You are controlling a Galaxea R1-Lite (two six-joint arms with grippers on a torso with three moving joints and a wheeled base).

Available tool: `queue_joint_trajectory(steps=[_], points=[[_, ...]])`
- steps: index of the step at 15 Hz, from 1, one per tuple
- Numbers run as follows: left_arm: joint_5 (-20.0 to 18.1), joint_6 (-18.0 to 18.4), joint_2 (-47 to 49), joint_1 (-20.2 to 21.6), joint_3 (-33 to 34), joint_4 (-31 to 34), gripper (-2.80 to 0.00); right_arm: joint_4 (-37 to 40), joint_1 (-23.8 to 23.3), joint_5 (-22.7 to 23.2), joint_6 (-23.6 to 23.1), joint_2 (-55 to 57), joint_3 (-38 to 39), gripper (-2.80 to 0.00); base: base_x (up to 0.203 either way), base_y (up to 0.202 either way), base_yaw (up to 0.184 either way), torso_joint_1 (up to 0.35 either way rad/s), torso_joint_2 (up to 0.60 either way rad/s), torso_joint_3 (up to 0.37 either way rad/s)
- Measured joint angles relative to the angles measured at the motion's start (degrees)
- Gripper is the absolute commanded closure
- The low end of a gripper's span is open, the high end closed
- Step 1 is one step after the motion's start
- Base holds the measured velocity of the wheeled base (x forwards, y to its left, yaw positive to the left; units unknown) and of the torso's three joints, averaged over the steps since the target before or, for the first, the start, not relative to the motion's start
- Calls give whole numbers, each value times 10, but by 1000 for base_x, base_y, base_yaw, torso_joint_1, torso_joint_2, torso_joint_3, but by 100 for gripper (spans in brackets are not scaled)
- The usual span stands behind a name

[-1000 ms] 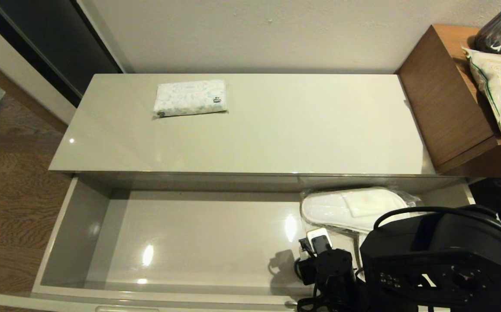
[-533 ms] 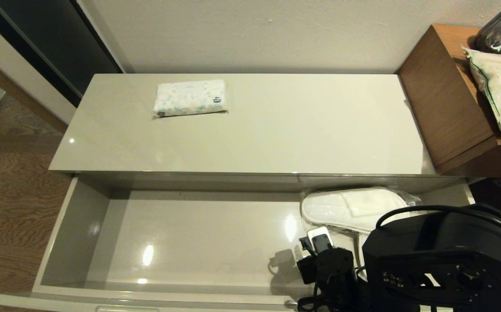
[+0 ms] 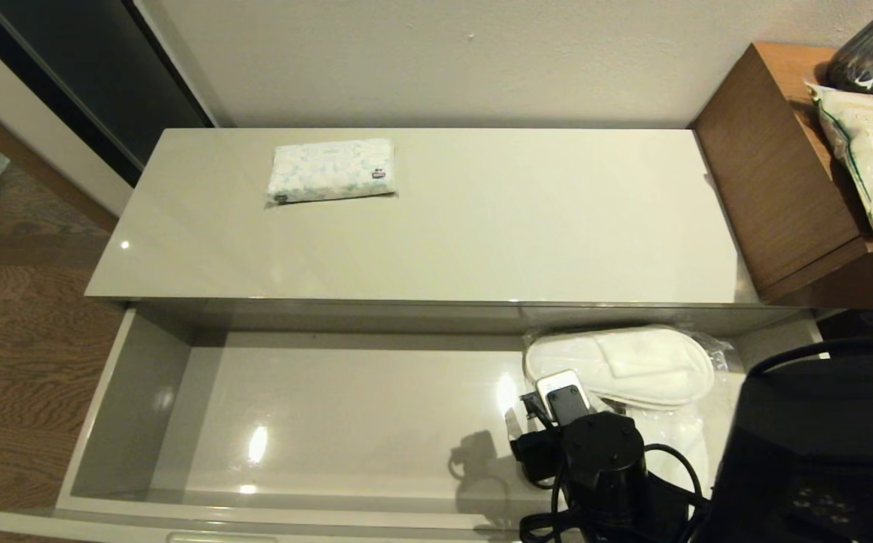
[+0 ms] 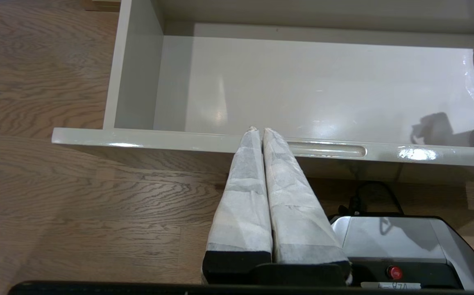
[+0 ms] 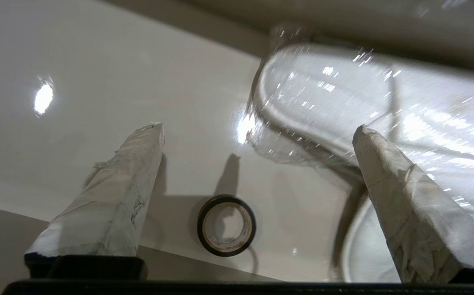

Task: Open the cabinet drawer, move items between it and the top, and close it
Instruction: Put the adhesive tape in the drawer, then pick up the tissue on the table

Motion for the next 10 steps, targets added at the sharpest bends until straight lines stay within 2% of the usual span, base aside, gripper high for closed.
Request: queue_joint_trajectory(steps=[3, 5, 6, 10], points=[[0, 0, 0, 1, 0, 0, 0, 116, 14, -16, -7, -119, -13, -280, 0, 0, 0, 0, 0, 0], [0, 0, 0, 1, 0, 0, 0, 227, 11, -21, -8, -224, -22, -280, 0, 0, 0, 0, 0, 0], [0, 0, 0, 0, 0, 0, 0, 280, 0, -23, -8, -276, -25, 0, 0, 0, 0, 0, 0, 0], [0, 0, 0, 0, 0, 0, 0, 515, -107, -19, 4, -508, -68, 0, 0, 0, 0, 0, 0, 0]])
